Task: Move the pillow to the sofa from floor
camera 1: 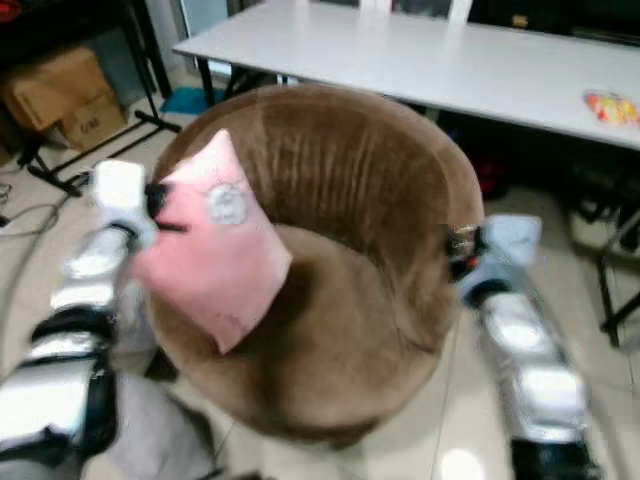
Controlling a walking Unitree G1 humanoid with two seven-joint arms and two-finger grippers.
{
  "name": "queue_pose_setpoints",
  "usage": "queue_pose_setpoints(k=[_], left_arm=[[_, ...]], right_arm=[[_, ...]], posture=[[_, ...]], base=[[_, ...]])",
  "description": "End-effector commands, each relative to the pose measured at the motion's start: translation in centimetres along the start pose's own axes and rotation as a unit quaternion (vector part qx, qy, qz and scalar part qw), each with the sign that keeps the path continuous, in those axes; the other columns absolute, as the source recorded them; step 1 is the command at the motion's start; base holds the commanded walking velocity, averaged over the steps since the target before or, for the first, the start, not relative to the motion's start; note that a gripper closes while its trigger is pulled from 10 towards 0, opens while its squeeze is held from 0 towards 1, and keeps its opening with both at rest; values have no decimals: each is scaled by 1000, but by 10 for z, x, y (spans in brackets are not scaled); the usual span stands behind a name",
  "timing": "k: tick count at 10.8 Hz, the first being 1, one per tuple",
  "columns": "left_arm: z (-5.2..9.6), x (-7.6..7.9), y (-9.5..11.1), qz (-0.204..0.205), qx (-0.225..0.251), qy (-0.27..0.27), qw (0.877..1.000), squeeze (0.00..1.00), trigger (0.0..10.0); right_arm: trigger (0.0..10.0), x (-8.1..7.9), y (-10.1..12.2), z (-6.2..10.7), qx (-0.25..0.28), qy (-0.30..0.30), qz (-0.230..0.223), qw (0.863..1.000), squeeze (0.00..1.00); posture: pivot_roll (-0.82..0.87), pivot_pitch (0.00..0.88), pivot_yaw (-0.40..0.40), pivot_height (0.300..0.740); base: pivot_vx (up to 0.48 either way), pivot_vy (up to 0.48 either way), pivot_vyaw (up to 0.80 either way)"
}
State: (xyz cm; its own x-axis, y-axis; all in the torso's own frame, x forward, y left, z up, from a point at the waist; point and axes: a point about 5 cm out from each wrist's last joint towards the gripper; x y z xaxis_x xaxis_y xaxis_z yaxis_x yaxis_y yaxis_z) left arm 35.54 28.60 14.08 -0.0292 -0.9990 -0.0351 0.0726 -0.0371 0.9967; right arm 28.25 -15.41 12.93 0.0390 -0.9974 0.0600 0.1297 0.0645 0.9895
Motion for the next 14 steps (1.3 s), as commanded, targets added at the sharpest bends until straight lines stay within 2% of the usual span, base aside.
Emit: queue_pose_setpoints(k=[1, 2, 4, 8, 10, 14], left_arm=[[-7, 8, 14, -6, 30, -14, 999, 0, 10000], [-7, 8, 14, -7, 30, -16, 999, 0, 10000], [-8, 10, 14, -11, 26, -22, 999, 0, 10000], [-11, 17, 14, -16, 20, -35, 999, 0, 10000], [-12, 21, 12, -12, 19, -37, 999, 0, 10000], [-14, 28, 5, -36, 1, -36, 999, 0, 10000]], right_arm=[[10000, 11, 0, 1, -1, -19, 3, 1000, 0], [10000, 13, -1, 1, -3, -21, 3, 1000, 0], [10000, 16, -2, 1, -4, -26, 5, 1000, 0], [10000, 20, -3, 1, -7, -34, 14, 999, 0], [10000, 23, -3, 0, -7, -37, 19, 999, 0], [10000, 25, -4, 0, -14, -38, 27, 999, 0]], posture=[[-248, 0, 49, 740], [-249, 0, 49, 740], [-253, 0, 55, 740], [-257, 0, 52, 740], [-257, 0, 45, 740], [-258, 0, 34, 740]], base=[[364, 0, 0], [360, 0, 0], [366, 0, -753], [343, 0, 0], [0, 0, 0], [0, 0, 0]])
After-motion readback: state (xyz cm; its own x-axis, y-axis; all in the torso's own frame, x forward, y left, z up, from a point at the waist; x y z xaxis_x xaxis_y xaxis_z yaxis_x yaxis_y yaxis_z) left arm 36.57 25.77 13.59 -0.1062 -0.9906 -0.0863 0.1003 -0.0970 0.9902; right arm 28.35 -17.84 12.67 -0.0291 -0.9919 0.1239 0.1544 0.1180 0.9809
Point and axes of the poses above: a point about 5 cm out from each wrist's last joint towards the gripper, its own z axis pointing back from the gripper into the wrist, its own y axis along the axis of the wrist's last joint, x = y × z, and after that the axes turned 7 degrees about z, right-handed
